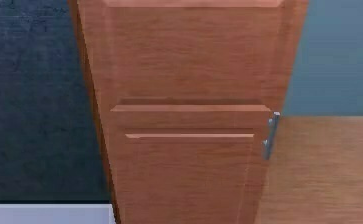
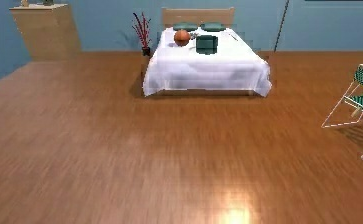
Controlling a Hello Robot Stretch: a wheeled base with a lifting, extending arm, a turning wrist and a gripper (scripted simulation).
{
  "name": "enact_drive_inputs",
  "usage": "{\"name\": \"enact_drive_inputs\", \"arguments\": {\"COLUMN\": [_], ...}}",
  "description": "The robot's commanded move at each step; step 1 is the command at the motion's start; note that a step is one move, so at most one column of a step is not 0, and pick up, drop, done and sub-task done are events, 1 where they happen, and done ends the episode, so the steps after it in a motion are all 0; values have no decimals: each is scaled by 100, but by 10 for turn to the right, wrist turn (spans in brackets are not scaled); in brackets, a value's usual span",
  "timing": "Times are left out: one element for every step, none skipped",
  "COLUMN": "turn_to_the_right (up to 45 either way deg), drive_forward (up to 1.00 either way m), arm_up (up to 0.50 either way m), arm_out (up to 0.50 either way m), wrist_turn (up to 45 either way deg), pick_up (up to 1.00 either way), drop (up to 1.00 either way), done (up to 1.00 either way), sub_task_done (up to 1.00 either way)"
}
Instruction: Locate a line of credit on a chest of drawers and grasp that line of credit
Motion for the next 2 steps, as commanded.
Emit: {"name": "enact_drive_inputs", "arguments": {"turn_to_the_right": [0, -390], "drive_forward": [35, 0], "arm_up": [0, 0], "arm_out": [0, 0], "wrist_turn": [0, 0], "pick_up": [0, 0], "drop": [0, 0], "done": [0, 0], "sub_task_done": [0, 0]}}
